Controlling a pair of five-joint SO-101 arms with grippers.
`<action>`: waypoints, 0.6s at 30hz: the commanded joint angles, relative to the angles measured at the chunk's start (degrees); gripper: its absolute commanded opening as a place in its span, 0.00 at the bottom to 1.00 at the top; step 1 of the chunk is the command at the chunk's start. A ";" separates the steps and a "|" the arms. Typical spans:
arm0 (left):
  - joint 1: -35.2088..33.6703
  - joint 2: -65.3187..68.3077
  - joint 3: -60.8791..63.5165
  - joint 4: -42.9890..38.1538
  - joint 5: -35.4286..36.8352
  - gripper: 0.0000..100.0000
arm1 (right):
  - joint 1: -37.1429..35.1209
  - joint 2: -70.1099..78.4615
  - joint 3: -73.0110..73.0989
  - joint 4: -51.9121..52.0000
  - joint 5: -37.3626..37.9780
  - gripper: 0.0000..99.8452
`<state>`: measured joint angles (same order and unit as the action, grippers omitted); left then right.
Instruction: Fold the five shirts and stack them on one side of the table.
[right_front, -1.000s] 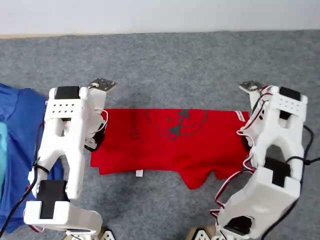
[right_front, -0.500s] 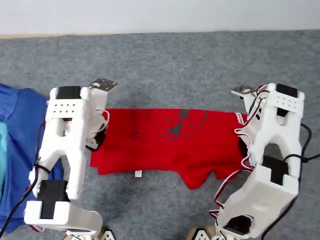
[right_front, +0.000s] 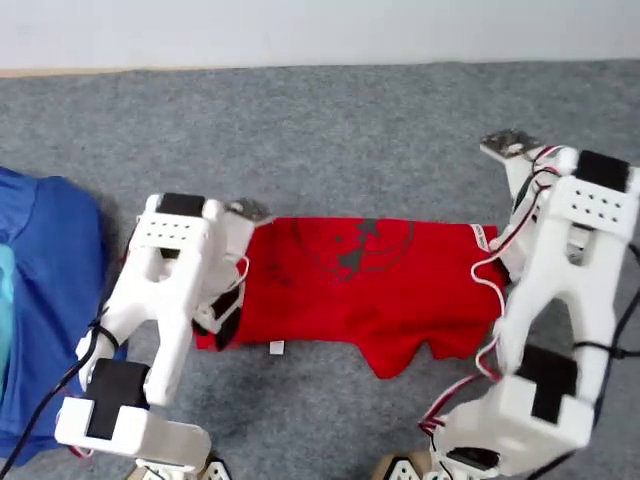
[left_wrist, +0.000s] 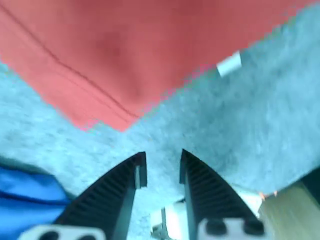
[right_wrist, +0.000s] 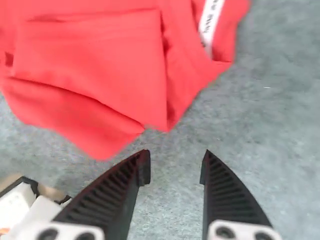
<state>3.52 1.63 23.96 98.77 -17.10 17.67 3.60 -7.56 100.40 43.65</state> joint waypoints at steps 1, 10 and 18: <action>-1.14 -2.46 2.51 -1.32 -1.14 0.12 | 1.01 -7.87 -2.90 2.51 -1.85 0.17; -4.84 -2.46 3.38 -6.68 -3.16 0.12 | 3.56 -16.04 -1.41 2.51 -5.80 0.17; -4.84 2.20 3.30 -10.90 -2.99 0.14 | 3.82 -20.26 5.36 2.51 -5.80 0.17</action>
<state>-1.05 2.42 27.56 89.45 -19.65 20.84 -13.19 -2.29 100.40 38.46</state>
